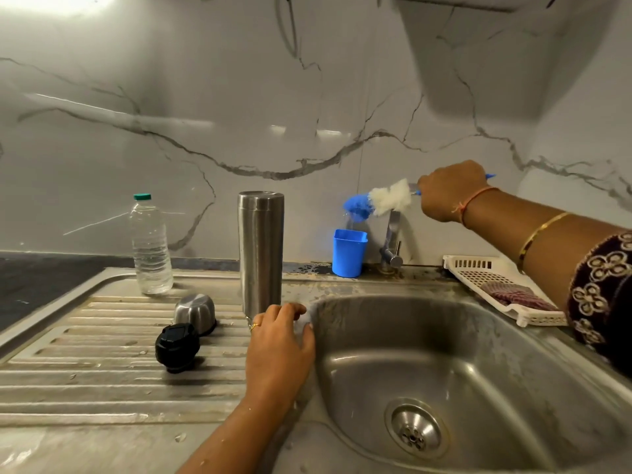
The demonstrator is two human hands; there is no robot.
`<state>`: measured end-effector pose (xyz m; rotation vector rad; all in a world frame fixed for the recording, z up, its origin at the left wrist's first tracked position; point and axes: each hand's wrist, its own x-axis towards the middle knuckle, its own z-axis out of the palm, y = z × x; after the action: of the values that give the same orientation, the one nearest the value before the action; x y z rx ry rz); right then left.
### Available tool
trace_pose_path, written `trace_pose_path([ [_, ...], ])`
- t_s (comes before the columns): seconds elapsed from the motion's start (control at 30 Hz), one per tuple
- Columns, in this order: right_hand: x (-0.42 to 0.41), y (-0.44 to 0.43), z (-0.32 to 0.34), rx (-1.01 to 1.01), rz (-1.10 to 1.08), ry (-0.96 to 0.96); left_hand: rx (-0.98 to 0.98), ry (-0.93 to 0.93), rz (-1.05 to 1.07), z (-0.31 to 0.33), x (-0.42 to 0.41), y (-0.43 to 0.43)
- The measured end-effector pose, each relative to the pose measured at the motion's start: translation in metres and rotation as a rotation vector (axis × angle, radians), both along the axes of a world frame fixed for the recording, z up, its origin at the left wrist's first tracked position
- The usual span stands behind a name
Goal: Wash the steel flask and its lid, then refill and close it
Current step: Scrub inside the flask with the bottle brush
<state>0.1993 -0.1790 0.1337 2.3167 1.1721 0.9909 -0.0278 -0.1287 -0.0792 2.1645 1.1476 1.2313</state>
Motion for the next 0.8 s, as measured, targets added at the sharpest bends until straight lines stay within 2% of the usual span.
trace_pose_path([
  [0.1, -0.003, -0.009, -0.015, 0.104, 0.045, 0.237, 0.027, -0.016, 0.004, 0.006, -0.002, -0.003],
  [0.27, -0.003, -0.020, -0.036, 0.248, 0.074, 0.528, 0.057, -0.025, 0.022, 0.010, -0.006, -0.004],
  [0.47, 0.010, -0.027, -0.056, 0.356, 0.049, 0.619, 0.042, -0.044, 0.023, 0.006, -0.007, 0.002],
  [0.57, 0.011, -0.028, -0.059, 0.410, 0.054, 0.749, 0.064, -0.050, 0.047, 0.005, -0.007, 0.005],
  [0.67, 0.008, -0.029, -0.063, 0.544, 0.042, 1.079, 0.039, -0.075, 0.058, 0.005, -0.007, 0.007],
  [0.77, 0.006, -0.040, -0.074, 0.751, -0.001, 1.671, 0.017, -0.135, 0.052, 0.005, -0.007, 0.008],
  [0.8, 0.005, -0.046, -0.080, 0.778, -0.004, 1.794, 0.026, -0.155, 0.047, 0.005, -0.007, 0.007],
])
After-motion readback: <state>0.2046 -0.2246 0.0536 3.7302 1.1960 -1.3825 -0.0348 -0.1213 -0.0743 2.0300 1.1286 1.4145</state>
